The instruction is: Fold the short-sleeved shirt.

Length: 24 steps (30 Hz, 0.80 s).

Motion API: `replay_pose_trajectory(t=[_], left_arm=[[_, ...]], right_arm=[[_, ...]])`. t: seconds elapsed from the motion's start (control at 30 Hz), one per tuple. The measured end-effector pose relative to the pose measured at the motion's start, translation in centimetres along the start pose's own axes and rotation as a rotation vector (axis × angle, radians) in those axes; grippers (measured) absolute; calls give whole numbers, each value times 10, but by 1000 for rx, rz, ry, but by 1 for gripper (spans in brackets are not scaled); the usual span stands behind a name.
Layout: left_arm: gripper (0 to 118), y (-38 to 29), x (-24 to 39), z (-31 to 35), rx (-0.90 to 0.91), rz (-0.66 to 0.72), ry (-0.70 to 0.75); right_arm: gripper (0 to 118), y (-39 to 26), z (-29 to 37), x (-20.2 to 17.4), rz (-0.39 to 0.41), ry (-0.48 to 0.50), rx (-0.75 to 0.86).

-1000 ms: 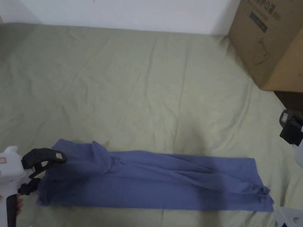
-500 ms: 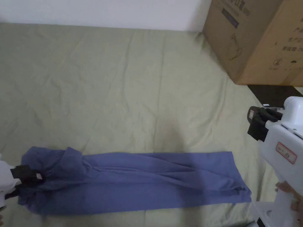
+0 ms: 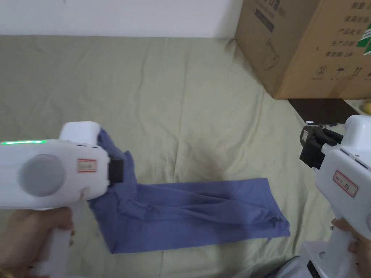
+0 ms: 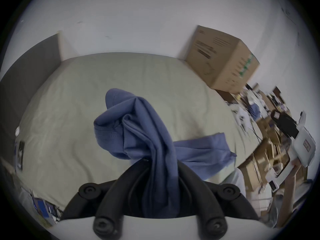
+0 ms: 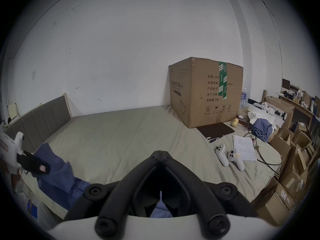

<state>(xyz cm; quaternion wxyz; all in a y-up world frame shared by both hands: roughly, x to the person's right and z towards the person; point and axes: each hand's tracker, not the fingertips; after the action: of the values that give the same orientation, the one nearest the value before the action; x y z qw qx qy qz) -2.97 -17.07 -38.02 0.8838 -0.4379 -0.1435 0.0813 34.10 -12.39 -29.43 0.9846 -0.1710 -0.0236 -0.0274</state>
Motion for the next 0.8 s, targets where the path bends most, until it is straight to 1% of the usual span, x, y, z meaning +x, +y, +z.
replay_pose_trajectory(t=[0.1,0.17,0.2,0.23,0.27,0.3,0.33,0.4,0.47,0.5,0.57,0.6,0.63,0.67,0.7,0.73,0.77,0.8], left_arm=[[7,-3,34,-53,-103,-37,-47],[8,-9,54,-94,-176,-50,-47],[13,-13,61,-110,-195,-44,-55],[25,-17,68,-127,-227,-46,-65],[44,-23,79,-142,-255,-28,-95],[67,-27,84,-154,-270,-7,-123],[76,-32,89,-168,-300,14,-153],[79,-36,100,-178,-335,51,-199],[79,-33,104,-175,-320,43,-199],[78,-29,104,-169,-298,40,-202],[77,-15,102,-147,-200,9,-223],[76,-9,98,-138,-153,-8,-190],[70,-5,93,-130,-108,-33,-146],[55,1,90,-120,-70,-54,-105],[19,1,86,-114,-49,-75,-82],[1,-1,77,-110,-25,-89,-63],[1,-4,66,-105,6,-74,-53],[0,-6,55,-104,-13,-61,-60]], right_arm=[[0,-2,8,14,-18,-22,8],[0,-4,13,25,-27,-41,13],[0,-5,15,30,-36,-54,14],[0,-6,17,34,-44,-65,13],[0,-7,20,39,-51,-74,13],[0,-8,21,43,-56,-84,12],[0,-9,21,48,-60,-96,9],[0,-11,23,54,-67,-110,3],[0,-14,21,61,-73,-122,-4],[0,-15,21,62,-76,-123,-7],[0,-16,21,62,-79,-124,-11],[0,-16,20,62,-76,-123,-13],[0,-16,20,61,-72,-121,-14],[0,-16,20,60,-67,-117,-15],[0,-16,19,59,-63,-114,-15],[0,-16,19,58,-60,-109,-13],[0,-16,19,57,-59,-104,-11],[0,-16,19,56,-58,-99,-10]])
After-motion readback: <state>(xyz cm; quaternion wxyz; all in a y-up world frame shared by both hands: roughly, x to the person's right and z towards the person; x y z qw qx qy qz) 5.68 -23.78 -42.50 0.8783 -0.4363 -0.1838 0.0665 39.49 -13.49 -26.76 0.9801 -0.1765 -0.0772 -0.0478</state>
